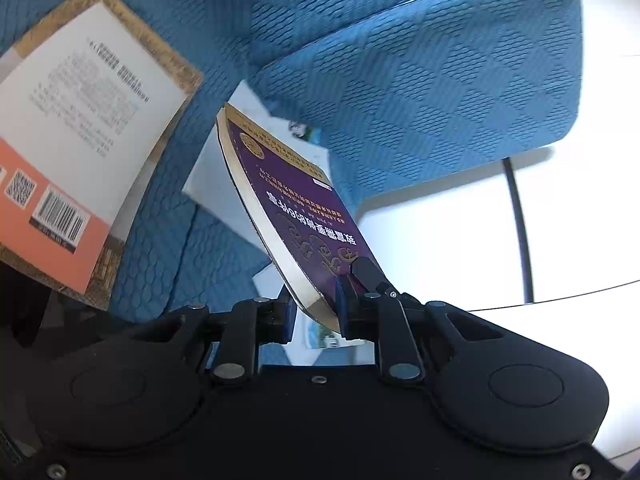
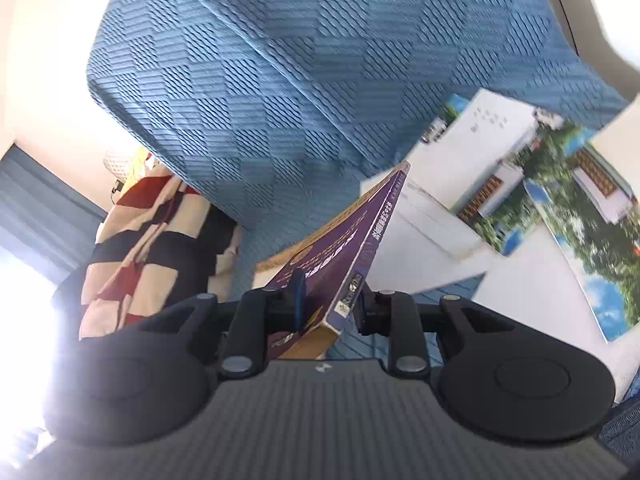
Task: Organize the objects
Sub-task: 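Lift the purple book up off the papers with both grippers, then carry the purple book over the book stack and lower it onto it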
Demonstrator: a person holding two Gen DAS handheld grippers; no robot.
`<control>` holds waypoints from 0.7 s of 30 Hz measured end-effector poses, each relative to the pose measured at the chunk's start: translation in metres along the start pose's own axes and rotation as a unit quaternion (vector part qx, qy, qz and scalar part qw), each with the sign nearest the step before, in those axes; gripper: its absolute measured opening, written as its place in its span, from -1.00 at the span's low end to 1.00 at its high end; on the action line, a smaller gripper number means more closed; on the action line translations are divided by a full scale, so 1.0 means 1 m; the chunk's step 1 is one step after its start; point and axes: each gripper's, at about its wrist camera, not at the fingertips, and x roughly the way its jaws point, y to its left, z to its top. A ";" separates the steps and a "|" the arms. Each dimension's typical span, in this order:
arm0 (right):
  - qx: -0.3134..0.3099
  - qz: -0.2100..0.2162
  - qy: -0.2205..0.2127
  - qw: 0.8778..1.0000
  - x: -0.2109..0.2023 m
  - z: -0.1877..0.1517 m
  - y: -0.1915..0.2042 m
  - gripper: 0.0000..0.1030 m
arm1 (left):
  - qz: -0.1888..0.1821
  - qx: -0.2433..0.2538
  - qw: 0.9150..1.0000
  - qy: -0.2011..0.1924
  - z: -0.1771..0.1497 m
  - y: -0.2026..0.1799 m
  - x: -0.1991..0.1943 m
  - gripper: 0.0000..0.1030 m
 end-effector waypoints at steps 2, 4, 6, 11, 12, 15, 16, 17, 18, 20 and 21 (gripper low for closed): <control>-0.006 0.000 -0.007 1.000 -0.004 0.004 0.012 -0.46 | -0.006 0.010 1.000 -0.003 0.003 -0.006 -0.008 -0.62; -0.010 0.000 -0.014 1.000 -0.006 0.007 0.024 -0.46 | -0.014 0.016 1.000 -0.006 0.006 -0.010 -0.016 -0.62; -0.009 0.000 -0.020 1.000 -0.007 0.009 0.034 -0.46 | -0.020 0.021 1.000 -0.010 0.011 -0.014 -0.025 -0.62; -0.016 0.006 -0.029 0.999 -0.006 0.013 0.059 -0.46 | -0.027 0.032 0.999 -0.019 0.024 -0.022 -0.048 -0.62; -0.018 0.007 -0.031 0.999 -0.006 0.013 0.064 -0.46 | -0.029 0.033 0.999 -0.020 0.027 -0.022 -0.052 -0.62; -0.025 0.008 -0.034 0.999 -0.003 0.012 0.080 -0.46 | -0.032 0.037 0.999 -0.021 0.035 -0.023 -0.067 -0.62; -0.026 0.008 -0.035 0.999 -0.001 0.011 0.084 -0.46 | -0.033 0.039 0.998 -0.021 0.037 -0.022 -0.071 -0.62; -0.028 0.010 -0.036 0.999 0.000 0.011 0.088 -0.46 | -0.034 0.040 0.998 -0.022 0.040 -0.022 -0.076 -0.62; -0.029 0.011 -0.037 0.999 0.002 0.010 0.092 -0.46 | -0.035 0.042 0.998 -0.022 0.042 -0.021 -0.080 -0.62; -0.033 0.011 -0.037 0.999 0.006 0.008 0.101 -0.46 | -0.036 0.044 0.998 -0.025 0.046 -0.020 -0.087 -0.62; -0.034 0.011 -0.037 0.999 0.008 0.007 0.105 -0.46 | -0.036 0.045 0.998 -0.026 0.049 -0.019 -0.091 -0.62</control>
